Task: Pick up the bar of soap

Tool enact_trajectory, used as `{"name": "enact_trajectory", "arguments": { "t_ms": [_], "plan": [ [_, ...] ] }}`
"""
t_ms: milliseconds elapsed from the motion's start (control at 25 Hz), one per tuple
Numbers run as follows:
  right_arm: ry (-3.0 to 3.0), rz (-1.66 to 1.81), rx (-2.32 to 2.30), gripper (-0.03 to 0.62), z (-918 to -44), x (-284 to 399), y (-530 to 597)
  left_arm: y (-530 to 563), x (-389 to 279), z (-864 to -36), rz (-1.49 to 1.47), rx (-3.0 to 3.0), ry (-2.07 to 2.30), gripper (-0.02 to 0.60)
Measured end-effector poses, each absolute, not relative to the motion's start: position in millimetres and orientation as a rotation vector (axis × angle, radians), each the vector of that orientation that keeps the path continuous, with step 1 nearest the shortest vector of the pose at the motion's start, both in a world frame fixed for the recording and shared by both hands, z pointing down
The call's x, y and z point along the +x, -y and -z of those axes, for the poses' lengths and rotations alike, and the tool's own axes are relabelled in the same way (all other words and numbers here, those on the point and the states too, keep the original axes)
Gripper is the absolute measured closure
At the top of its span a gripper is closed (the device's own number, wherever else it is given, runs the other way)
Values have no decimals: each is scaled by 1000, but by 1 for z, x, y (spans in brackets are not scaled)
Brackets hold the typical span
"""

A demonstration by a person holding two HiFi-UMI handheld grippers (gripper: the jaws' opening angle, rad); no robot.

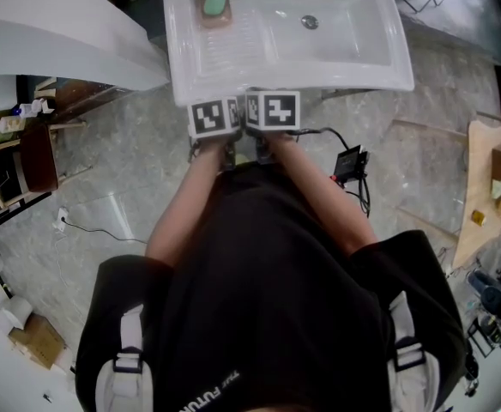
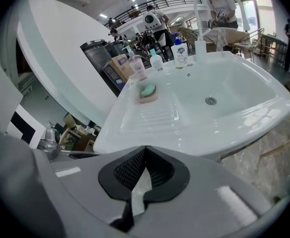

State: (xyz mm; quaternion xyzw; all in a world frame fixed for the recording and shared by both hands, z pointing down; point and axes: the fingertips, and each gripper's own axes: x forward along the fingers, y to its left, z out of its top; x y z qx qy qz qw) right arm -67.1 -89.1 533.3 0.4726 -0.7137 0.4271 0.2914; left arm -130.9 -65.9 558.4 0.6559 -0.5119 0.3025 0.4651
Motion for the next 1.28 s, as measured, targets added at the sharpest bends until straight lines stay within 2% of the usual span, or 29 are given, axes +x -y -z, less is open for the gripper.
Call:
{"name": "enact_trajectory", "arguments": {
  "t_ms": [1280],
  "plan": [
    [1874,-1176,1125,580,-549,-59,223,192,-120,-570,-745,1488,1274,584]
  ]
}}
